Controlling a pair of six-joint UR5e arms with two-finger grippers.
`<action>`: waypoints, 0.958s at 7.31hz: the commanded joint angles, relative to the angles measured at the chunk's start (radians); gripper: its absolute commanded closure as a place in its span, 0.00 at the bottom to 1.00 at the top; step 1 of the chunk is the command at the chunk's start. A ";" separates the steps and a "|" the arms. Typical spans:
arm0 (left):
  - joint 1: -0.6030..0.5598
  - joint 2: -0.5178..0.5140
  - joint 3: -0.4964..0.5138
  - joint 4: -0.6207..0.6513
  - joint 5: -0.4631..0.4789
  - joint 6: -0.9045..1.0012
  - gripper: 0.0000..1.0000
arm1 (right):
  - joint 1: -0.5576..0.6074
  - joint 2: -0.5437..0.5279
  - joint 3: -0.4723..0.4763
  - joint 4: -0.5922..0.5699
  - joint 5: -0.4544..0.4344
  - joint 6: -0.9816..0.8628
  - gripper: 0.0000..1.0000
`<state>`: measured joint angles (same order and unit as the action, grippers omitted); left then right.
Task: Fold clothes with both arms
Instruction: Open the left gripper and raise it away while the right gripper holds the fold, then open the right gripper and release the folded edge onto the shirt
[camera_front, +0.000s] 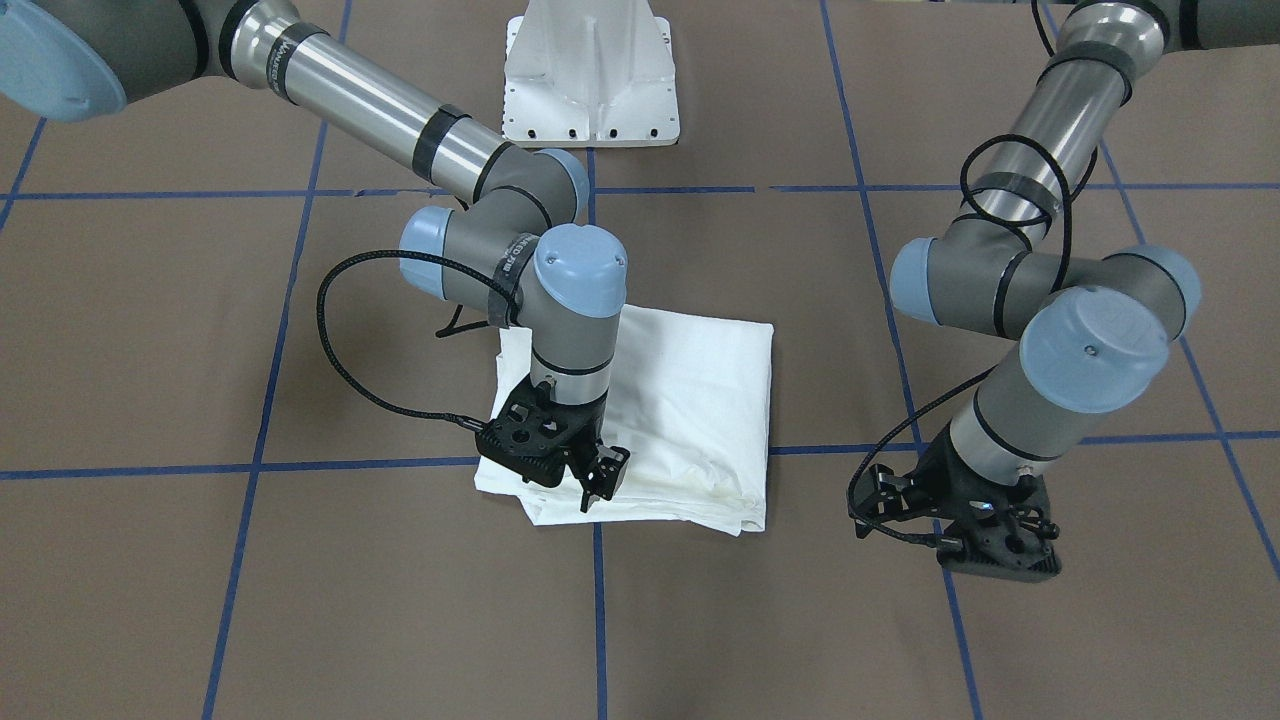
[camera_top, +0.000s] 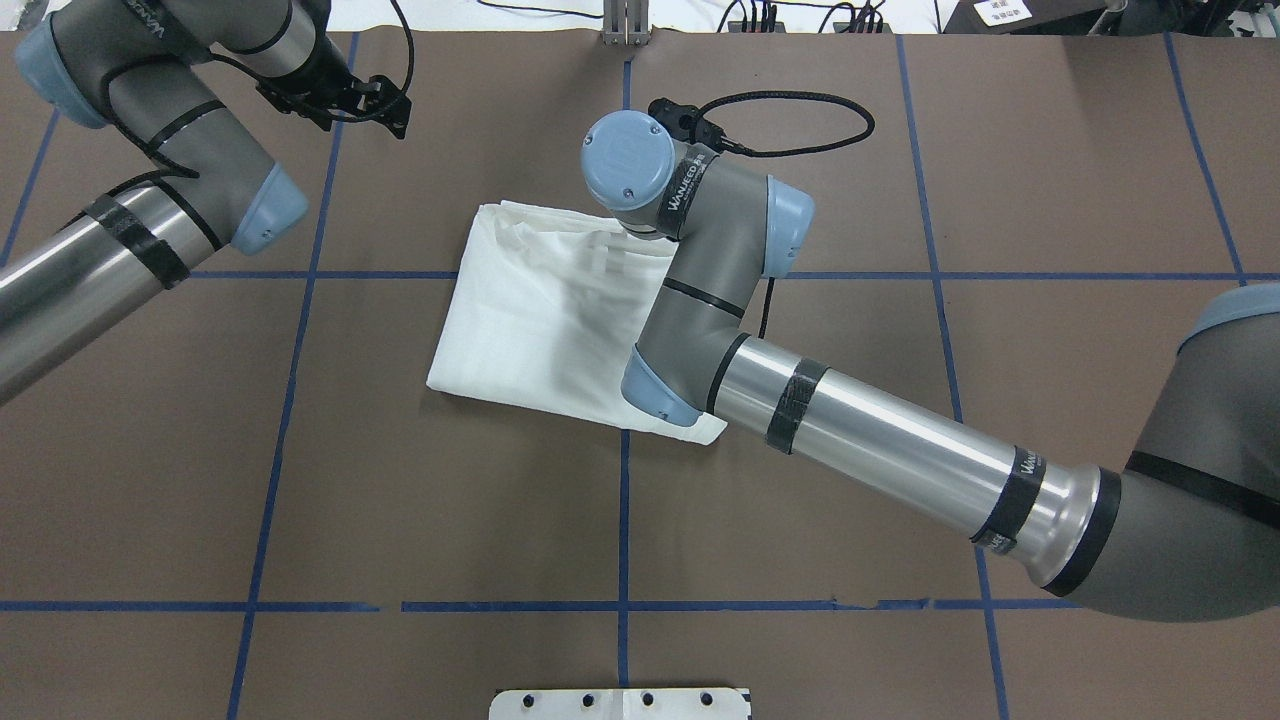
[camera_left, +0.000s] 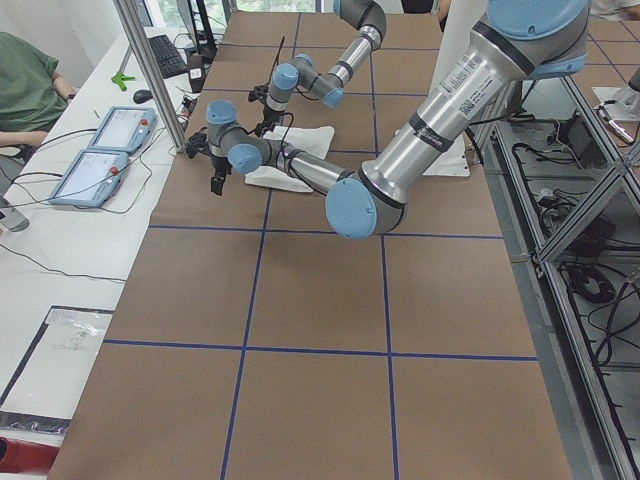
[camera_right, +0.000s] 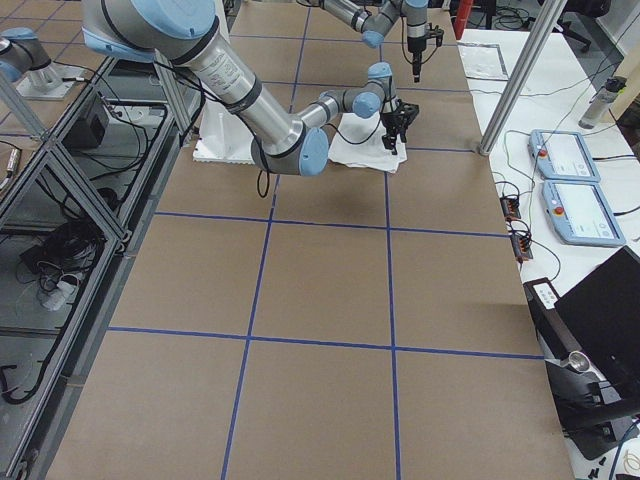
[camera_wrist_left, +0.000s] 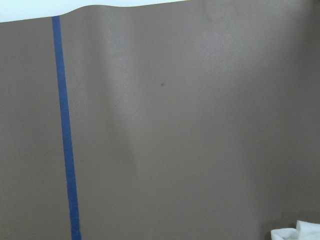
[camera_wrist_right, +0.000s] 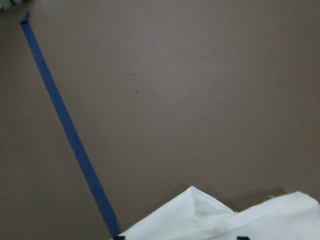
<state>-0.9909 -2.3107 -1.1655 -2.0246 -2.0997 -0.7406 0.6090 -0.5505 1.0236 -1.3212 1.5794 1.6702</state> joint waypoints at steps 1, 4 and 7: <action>0.001 0.000 0.000 0.001 0.001 -0.008 0.00 | -0.002 -0.005 0.001 -0.003 0.002 -0.001 0.35; 0.006 0.000 0.000 0.001 0.004 -0.011 0.00 | -0.009 -0.022 0.021 -0.009 0.007 -0.004 1.00; 0.008 0.000 -0.002 0.001 0.004 -0.013 0.00 | -0.008 -0.032 0.072 -0.101 -0.002 -0.038 1.00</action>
<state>-0.9845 -2.3102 -1.1663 -2.0227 -2.0955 -0.7529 0.6012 -0.5758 1.0832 -1.3977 1.5834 1.6431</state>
